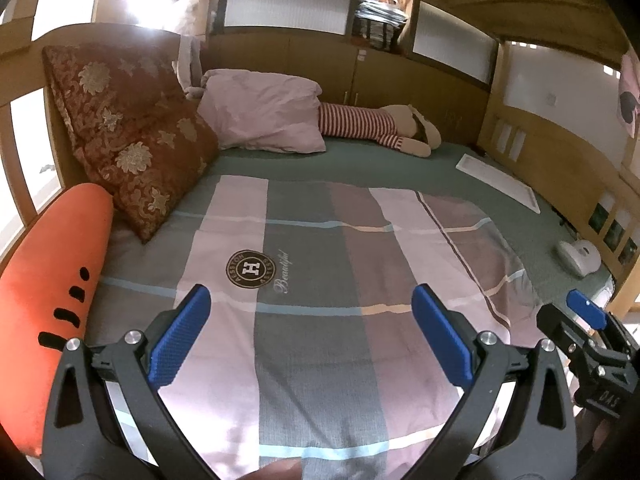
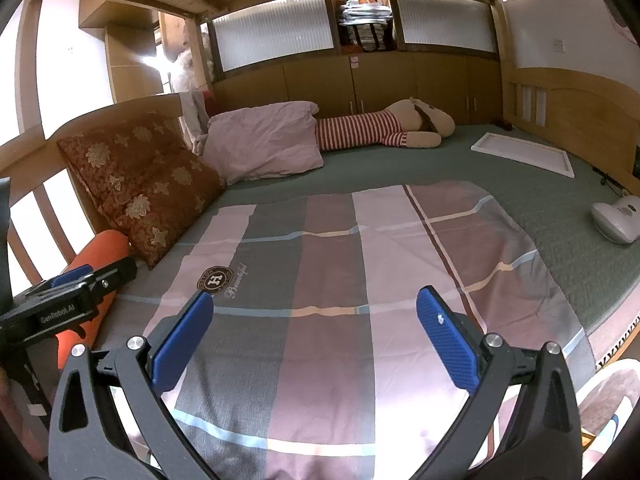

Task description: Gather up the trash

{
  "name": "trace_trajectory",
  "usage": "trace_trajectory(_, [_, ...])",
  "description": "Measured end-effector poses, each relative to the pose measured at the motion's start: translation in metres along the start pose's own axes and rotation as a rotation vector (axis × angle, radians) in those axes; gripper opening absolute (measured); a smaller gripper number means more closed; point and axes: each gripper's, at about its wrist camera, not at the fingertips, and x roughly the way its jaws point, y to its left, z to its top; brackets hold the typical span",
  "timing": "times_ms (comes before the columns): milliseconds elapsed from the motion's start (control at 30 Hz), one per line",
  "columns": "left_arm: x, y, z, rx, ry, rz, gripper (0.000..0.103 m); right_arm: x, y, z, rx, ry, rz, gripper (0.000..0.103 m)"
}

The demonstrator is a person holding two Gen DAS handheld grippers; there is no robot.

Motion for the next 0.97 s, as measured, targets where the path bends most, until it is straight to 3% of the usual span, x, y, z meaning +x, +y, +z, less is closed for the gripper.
trace_trajectory(433, [0.004, -0.006, -0.008, 0.026, 0.032, 0.058, 0.1, -0.002, -0.001, 0.0, 0.002, 0.005, -0.001, 0.099])
trace_trajectory(600, [-0.004, 0.005, -0.012, -0.026, -0.002, -0.091, 0.1, -0.002, -0.004, -0.003, 0.002, 0.014, 0.0, 0.099])
trace_trajectory(733, [-0.001, 0.006, -0.011, -0.003, -0.009, 0.03, 0.1, 0.002, -0.005, -0.003, 0.002, 0.026, -0.001, 0.099])
trace_trajectory(967, [0.008, 0.008, -0.014, 0.008, 0.03, 0.107, 0.1, 0.007, -0.015, -0.003, 0.008, 0.045, -0.007, 0.099])
